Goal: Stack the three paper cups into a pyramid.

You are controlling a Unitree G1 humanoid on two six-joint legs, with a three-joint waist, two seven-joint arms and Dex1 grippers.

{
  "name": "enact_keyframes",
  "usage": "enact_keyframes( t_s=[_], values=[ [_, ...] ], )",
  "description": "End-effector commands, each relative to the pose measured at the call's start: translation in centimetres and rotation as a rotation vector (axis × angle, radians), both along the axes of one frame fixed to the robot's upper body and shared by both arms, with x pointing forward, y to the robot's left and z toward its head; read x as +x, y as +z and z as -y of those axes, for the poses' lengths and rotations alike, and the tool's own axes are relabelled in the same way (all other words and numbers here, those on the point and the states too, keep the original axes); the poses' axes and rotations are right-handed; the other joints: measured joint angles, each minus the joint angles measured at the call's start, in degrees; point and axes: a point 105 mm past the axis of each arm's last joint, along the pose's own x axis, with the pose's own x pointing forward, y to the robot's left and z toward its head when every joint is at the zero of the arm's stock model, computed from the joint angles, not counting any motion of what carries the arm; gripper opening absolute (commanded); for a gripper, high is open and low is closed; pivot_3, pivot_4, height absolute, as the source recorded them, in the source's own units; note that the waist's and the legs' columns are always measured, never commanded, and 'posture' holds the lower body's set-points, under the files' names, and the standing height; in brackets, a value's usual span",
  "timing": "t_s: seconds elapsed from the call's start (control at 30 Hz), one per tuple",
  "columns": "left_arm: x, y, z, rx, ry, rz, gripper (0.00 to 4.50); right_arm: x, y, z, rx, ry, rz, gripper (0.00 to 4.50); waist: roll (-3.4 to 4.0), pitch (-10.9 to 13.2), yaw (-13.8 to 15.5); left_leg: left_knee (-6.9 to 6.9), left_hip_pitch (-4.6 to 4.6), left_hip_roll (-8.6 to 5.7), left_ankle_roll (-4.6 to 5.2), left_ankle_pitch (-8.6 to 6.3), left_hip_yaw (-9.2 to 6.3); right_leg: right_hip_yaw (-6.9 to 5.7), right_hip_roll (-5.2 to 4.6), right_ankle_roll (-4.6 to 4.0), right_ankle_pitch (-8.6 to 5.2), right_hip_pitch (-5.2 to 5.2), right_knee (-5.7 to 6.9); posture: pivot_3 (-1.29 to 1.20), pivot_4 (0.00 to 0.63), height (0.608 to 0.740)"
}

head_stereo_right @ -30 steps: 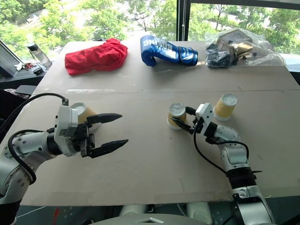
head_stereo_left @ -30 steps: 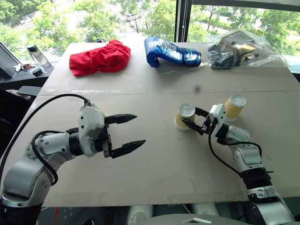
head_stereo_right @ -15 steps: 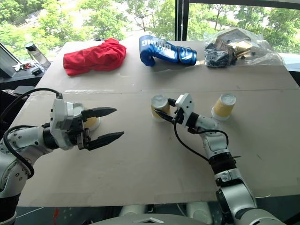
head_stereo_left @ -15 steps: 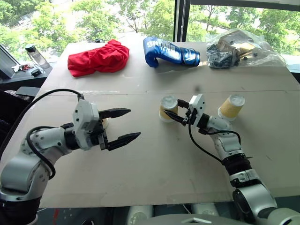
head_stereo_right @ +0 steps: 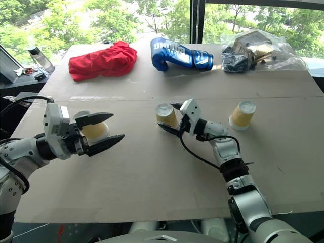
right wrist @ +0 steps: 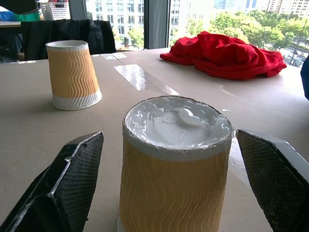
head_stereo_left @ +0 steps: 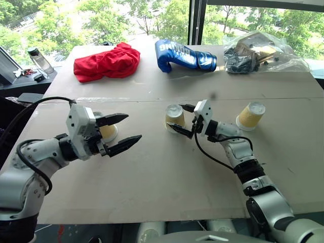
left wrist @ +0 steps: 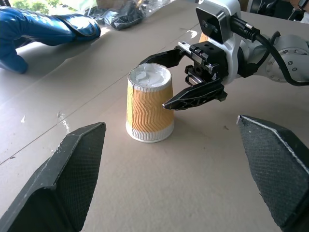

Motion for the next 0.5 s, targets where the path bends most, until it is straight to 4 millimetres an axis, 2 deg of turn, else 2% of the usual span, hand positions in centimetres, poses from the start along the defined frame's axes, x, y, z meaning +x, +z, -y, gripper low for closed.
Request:
enact_keyframes(
  t_s=[0.03, 0.27, 0.37, 0.5],
  values=[
    [0.0, 1.0, 1.4, -0.008, -0.059, 0.038, 4.50, -0.7, 2.3, 1.8, 0.047, -0.049, 0.104, 4.44, -0.01, 0.00, 0.40, 0.00, -0.01, 0.00, 0.00, 0.00, -0.02, -0.04, -0.01, 0.00, 0.00, 0.01, 0.00, 0.00, 0.150, 0.740],
    [1.1, 2.4, 5.5, -0.064, -0.196, 0.067, 4.50, -1.7, 4.5, 6.9, 0.109, -0.275, 0.249, 4.44, -0.06, 0.03, 0.34, 0.01, -0.06, -0.10, 0.00, 0.00, -0.02, -0.02, -0.07, 0.02, 0.01, 0.01, 0.00, 0.00, 0.150, 0.740],
    [2.2, 2.9, 6.9, -0.075, -0.219, 0.102, 4.50, -1.2, 5.7, 10.6, 0.140, -0.508, 0.313, 4.44, -0.06, 0.03, 0.40, 0.02, -0.06, -0.15, -0.08, 0.05, -0.02, -0.03, -0.02, 0.02, 0.01, 0.01, 0.02, 0.00, 0.150, 0.740],
    [2.5, 3.5, 7.8, -0.078, -0.263, 0.119, 4.50, -0.8, 6.1, 14.3, 0.161, -0.718, 0.349, 4.44, -0.09, 0.05, 0.01, 0.03, -0.04, -0.18, -0.21, 0.13, 0.05, 0.08, 0.06, 0.02, 0.01, 0.00, 0.02, 0.00, 0.150, 0.740]
  ],
)
